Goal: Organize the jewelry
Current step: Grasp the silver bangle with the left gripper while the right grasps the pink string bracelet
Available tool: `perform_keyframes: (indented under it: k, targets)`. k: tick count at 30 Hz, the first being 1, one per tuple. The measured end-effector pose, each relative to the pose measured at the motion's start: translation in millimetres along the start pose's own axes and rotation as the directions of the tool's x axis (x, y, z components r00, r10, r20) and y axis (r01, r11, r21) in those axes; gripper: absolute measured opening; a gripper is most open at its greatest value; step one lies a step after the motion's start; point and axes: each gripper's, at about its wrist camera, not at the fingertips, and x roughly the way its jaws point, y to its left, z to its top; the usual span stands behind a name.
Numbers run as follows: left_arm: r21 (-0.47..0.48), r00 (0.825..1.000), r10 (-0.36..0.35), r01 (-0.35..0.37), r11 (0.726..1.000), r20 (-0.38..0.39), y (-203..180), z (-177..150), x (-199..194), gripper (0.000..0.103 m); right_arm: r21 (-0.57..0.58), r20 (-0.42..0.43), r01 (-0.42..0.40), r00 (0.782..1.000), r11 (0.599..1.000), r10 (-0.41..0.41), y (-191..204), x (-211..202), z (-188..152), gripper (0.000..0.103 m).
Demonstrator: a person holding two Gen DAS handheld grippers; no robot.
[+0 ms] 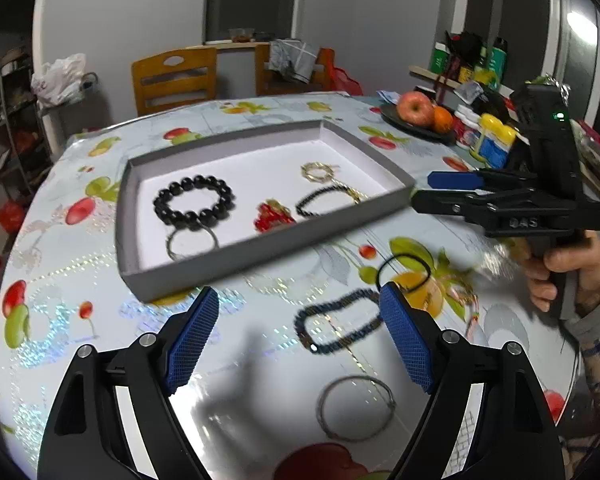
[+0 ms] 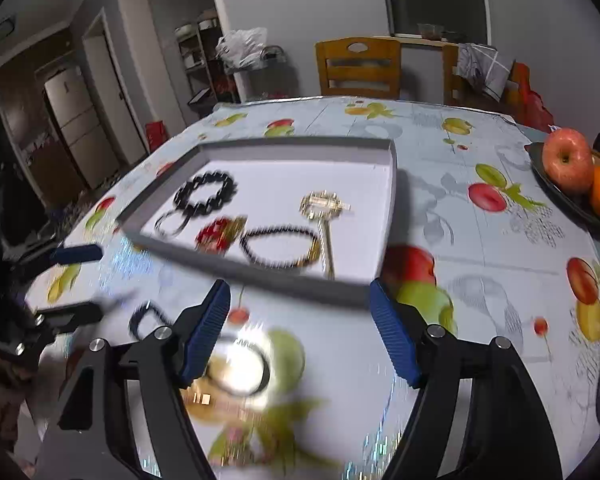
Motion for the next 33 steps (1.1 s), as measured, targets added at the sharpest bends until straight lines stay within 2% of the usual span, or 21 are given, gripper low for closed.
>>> perform_keyframes:
  k: [7, 16, 21, 28, 30, 33]
  targets:
    - [0.029, 1.0, -0.022, 0.022, 0.999, -0.014, -13.8, -15.5, -2.0, 0.083, -0.073, -0.05, -0.011, 0.999, 0.997, 0.007, 18.6, -26.9, -40.9, 0.071]
    - [0.053, 0.998, -0.046, 0.048, 0.997, -0.03, -26.9, -40.3, -18.8, 0.083, -0.173, -0.111, -0.039, 0.994, 0.984, 0.019, 41.5, -39.8, -73.1, 0.071]
    - [0.075, 0.997, -0.047, 0.051, 0.996, -0.063, -32.3, -54.4, -20.4, 0.083, -0.262, -0.136, -0.035, 0.991, 0.964, -0.001, 56.5, -35.9, -78.9, 0.071]
    - [0.083, 0.993, -0.046, 0.055, 0.995, -0.108, -32.1, -55.2, -11.6, 0.083, -0.363, -0.155, -0.051, 0.988, 0.93, -0.006, 69.8, -25.4, -73.6, 0.071]
    - [0.091, 0.991, -0.046, 0.058, 0.994, -0.127, -33.3, -55.8, -7.4, 0.083, -0.366, -0.17, -0.06, 0.985, 0.929, -0.004, 68.8, -18.7, -73.8, 0.066]
    - [0.092, 0.989, -0.044, 0.057, 0.994, -0.139, -33.8, -55.6, -4.3, 0.083, -0.344, -0.179, -0.089, 0.983, 0.935, 0.028, 65.3, -15.7, -74.4, 0.042]
